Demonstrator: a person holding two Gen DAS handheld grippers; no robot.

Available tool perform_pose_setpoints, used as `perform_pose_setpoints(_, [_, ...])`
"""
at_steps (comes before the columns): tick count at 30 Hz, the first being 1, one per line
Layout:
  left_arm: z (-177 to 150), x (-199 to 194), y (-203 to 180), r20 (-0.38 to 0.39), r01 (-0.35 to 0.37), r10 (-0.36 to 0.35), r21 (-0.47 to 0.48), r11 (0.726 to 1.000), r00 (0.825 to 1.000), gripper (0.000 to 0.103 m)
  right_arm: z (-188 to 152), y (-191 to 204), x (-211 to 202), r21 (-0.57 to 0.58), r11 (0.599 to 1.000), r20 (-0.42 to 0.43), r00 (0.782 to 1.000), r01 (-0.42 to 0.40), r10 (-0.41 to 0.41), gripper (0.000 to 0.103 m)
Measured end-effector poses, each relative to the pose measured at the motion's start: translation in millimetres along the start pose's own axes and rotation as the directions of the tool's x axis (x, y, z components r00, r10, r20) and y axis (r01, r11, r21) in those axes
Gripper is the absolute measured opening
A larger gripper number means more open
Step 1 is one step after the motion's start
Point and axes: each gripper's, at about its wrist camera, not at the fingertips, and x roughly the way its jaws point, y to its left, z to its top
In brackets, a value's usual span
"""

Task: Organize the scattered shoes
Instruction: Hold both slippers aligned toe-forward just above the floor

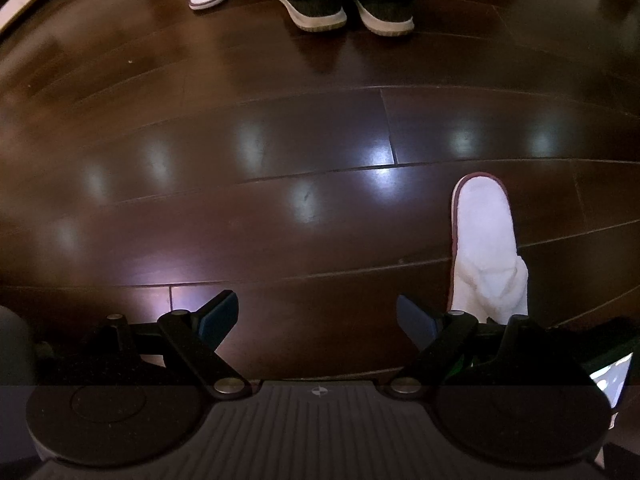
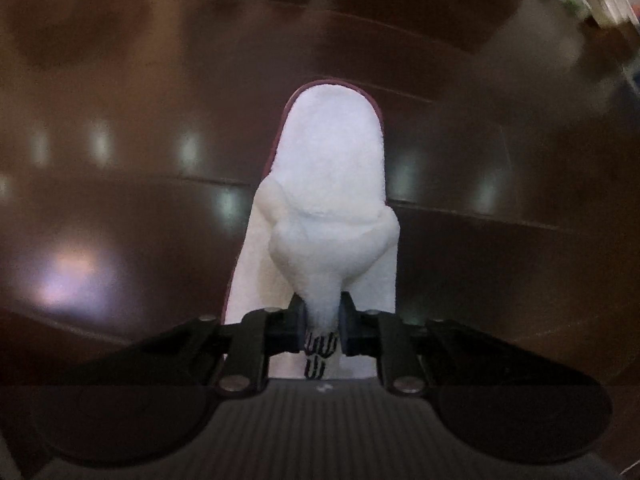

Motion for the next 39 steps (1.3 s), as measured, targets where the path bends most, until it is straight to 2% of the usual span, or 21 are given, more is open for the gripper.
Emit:
perform_pose_setpoints(6, [1,1,5,-0.003,0.008,-0.008,-0.023,1.0,1.0,0.09,-4,-16,0,0.053,0.998,0.033,0.999,-0.033,0.032,0.029])
perform_pose_setpoints(8, [0,1,5,-0.008,0.011,-0.012,-0.026,1.0,1.0,0.09,-1,-18,-1,0.066,0.997,0.036,0.999,-0.039,0.036,0.04])
perform_pose_setpoints(10, [1,0,4,-0.007,0.016,-0.016,-0.026,1.0,1.0,0.09,0,-21,-6,0.088,0.995,0.04,0.998,-0.046,0.043,0.048])
perform_pose_setpoints(13, [2,-1,2,-0.003,0.019,-0.019,-0.023,1.0,1.0,0.09,4,-24,-8,0.122,0.991,0.051,0.998,-0.052,0.046,0.05])
perform_pose_setpoints(16, [2,0,2,-0.008,0.018,-0.018,-0.026,0.999,1.0,0.09,7,-28,-8,0.154,0.987,0.057,0.997,-0.053,0.044,0.058])
perform_pose_setpoints(20, [1,1,4,-0.02,0.021,-0.021,-0.032,0.999,1.0,0.09,8,-34,-2,0.176,0.982,0.048,0.997,-0.068,0.061,0.064])
perform_pose_setpoints(23, [0,1,4,-0.022,0.024,-0.025,-0.029,0.999,0.999,0.09,11,-35,0,0.184,0.978,0.052,0.995,-0.097,0.088,0.072])
perform_pose_setpoints(27, [0,1,3,-0.021,0.028,-0.028,-0.026,0.999,0.999,0.09,16,-31,8,0.158,0.982,0.05,0.994,-0.105,0.098,0.077])
perform_pose_setpoints(30, [-1,1,5,-0.022,0.022,-0.023,-0.025,0.999,0.999,0.09,20,-33,15,0.136,0.985,0.046,0.994,-0.107,0.102,0.078])
perform_pose_setpoints(33, [-1,4,8,-0.03,0.015,-0.016,-0.033,0.999,0.999,0.09,21,-38,22,0.161,0.979,0.042,0.992,-0.128,0.123,0.076])
perform_pose_setpoints(34, [-1,5,8,-0.031,0.014,-0.015,-0.035,0.999,0.999,0.09,21,-39,24,0.172,0.976,0.042,0.991,-0.135,0.13,0.07])
perform_pose_setpoints(35, [-1,7,10,-0.033,0.014,-0.016,-0.042,0.999,0.999,0.09,20,-41,25,0.191,0.971,0.04,0.99,-0.143,0.138,0.059])
perform_pose_setpoints(37, [-2,7,13,-0.032,0.015,-0.016,-0.05,0.999,0.999,0.09,18,-37,23,0.203,0.967,0.038,0.988,-0.151,0.147,0.052])
perform_pose_setpoints(38, [-3,7,15,-0.032,0.012,-0.014,-0.053,0.999,0.999,0.09,18,-33,20,0.206,0.967,0.039,0.988,-0.151,0.146,0.043])
perform_pose_setpoints(39, [-3,7,16,-0.031,0.009,-0.011,-0.054,0.999,0.999,0.09,18,-31,19,0.2,0.968,0.037,0.988,-0.153,0.149,0.04])
